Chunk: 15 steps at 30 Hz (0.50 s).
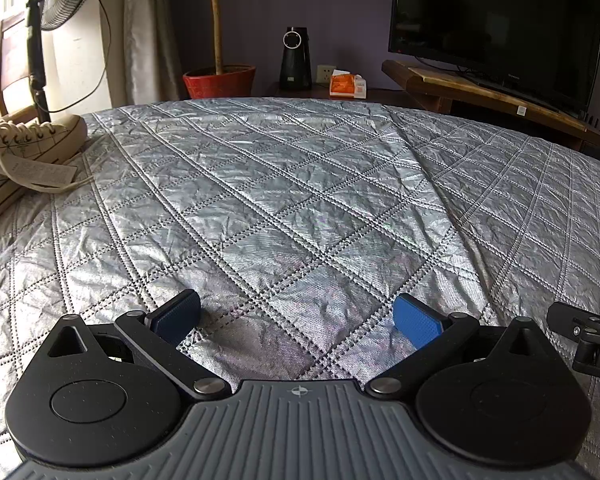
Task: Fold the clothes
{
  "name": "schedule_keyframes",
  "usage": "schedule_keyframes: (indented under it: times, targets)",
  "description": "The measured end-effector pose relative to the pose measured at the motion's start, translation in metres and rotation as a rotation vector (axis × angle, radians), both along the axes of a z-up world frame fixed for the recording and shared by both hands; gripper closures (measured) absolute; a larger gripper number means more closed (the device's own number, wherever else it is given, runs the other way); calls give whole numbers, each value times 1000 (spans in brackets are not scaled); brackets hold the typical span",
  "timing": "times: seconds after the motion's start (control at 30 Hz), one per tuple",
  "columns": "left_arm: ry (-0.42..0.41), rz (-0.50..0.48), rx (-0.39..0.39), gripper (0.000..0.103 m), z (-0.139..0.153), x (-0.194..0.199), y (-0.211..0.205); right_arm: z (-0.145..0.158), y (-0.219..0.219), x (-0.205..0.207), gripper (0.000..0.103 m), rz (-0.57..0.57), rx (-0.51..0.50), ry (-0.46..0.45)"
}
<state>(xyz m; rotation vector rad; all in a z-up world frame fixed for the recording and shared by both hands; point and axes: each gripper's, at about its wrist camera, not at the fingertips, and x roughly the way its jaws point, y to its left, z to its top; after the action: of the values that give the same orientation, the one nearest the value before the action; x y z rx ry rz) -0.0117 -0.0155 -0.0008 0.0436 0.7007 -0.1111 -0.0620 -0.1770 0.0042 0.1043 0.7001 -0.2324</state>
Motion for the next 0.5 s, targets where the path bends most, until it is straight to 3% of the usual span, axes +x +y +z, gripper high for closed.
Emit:
schedule_keyframes:
  times: [0.5]
  targets:
    - [0,0,0,0,0,0,0,-1,-1,0,0,0,0,0]
